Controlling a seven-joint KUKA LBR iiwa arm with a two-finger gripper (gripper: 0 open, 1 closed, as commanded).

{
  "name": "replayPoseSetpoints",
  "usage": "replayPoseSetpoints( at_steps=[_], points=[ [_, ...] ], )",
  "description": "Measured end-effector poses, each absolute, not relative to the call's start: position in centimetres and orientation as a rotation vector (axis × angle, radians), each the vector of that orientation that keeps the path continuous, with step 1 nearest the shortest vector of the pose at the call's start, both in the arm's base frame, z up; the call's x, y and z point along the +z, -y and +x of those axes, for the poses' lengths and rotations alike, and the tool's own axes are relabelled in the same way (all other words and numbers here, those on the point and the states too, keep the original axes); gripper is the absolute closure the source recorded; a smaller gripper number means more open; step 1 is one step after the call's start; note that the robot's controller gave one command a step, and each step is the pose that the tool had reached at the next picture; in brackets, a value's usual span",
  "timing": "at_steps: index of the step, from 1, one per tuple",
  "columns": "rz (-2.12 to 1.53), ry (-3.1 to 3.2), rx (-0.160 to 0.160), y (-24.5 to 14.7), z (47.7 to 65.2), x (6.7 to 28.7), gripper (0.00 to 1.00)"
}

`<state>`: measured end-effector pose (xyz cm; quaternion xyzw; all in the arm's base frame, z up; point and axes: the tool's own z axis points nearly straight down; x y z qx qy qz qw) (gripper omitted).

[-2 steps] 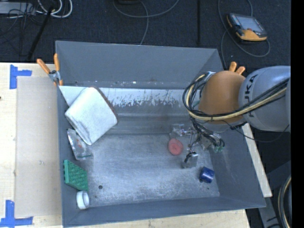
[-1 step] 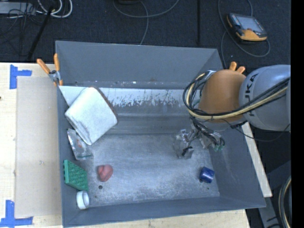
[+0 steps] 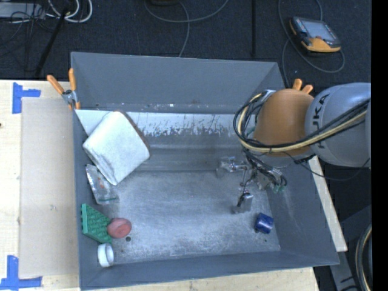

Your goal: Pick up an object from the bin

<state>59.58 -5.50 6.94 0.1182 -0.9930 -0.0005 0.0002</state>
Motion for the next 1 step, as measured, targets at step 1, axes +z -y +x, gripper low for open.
replayPoseSetpoints(
  at_steps=[1],
  points=[
    [0.351,3.118,-0.002,11.69,54.6,6.9,0.0]
  ],
)
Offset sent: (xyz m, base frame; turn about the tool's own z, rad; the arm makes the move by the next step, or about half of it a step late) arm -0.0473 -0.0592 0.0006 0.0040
